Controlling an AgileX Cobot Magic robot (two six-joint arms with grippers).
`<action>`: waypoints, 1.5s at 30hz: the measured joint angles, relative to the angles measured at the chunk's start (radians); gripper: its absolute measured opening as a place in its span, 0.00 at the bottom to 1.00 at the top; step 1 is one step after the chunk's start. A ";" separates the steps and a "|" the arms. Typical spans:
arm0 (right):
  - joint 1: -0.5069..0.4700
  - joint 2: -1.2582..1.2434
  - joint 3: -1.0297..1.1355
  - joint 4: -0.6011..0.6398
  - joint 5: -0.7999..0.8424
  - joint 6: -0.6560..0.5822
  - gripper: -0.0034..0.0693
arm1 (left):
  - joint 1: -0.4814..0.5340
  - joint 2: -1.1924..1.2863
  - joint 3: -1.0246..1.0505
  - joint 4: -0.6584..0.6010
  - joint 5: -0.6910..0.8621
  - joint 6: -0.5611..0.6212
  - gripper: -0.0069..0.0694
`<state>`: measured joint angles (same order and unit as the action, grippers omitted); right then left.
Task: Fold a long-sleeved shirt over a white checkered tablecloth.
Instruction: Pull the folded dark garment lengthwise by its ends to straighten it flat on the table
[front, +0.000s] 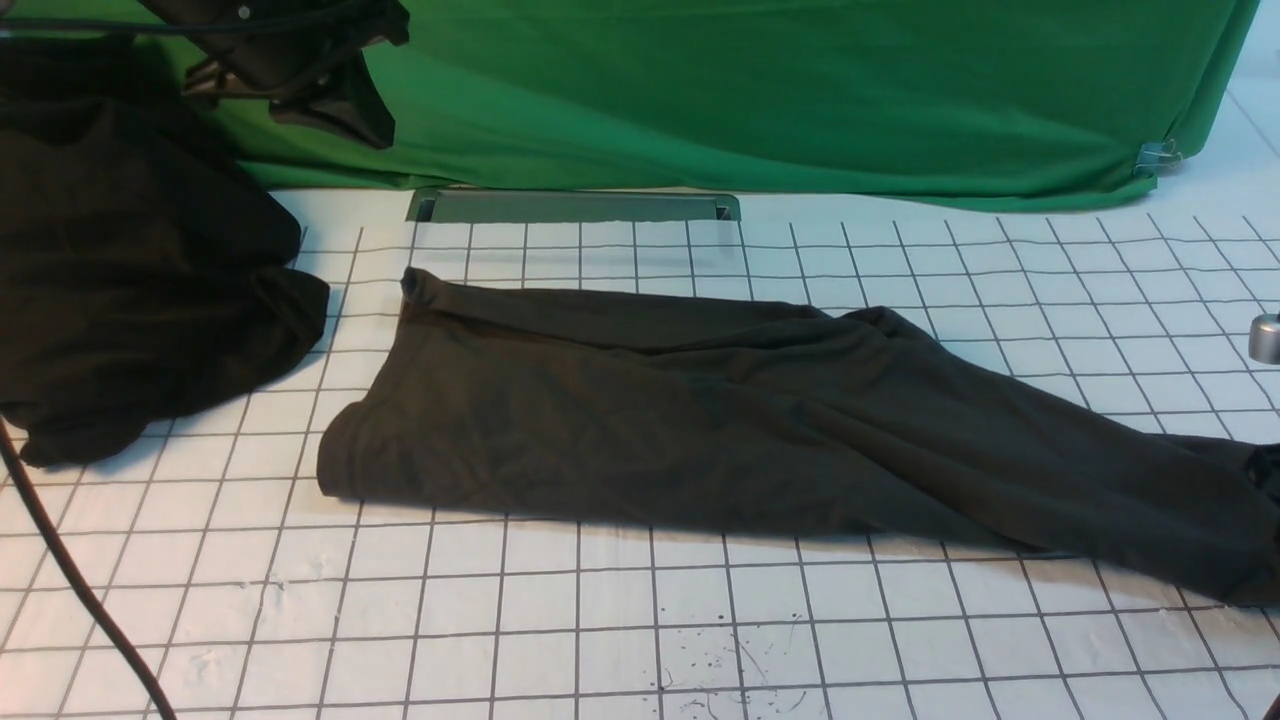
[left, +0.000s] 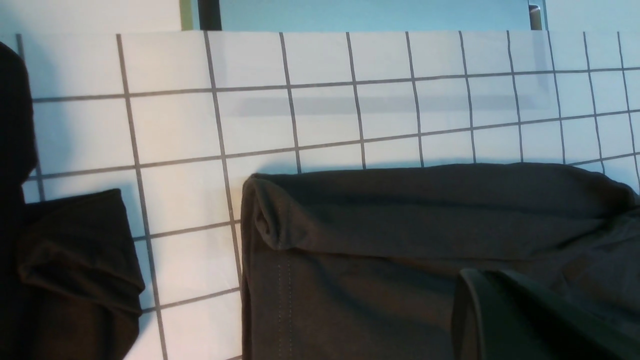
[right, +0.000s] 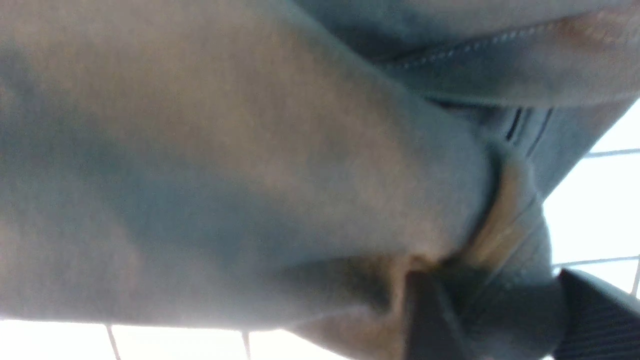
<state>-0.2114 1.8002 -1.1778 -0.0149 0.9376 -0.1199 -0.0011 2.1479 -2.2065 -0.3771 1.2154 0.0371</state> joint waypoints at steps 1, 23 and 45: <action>0.000 0.000 0.003 0.000 -0.005 0.000 0.36 | 0.000 0.000 0.000 0.000 0.000 0.003 0.09; -0.001 0.018 -0.214 -0.088 -0.032 0.005 0.11 | 0.000 0.000 0.000 0.005 0.000 0.039 0.09; -0.001 0.085 -0.467 -0.121 0.163 0.126 0.67 | -0.022 -0.029 0.105 -0.035 -0.006 0.019 0.10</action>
<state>-0.2121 1.8851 -1.6448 -0.1357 1.1004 0.0062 -0.0236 2.1189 -2.1015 -0.4123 1.2091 0.0563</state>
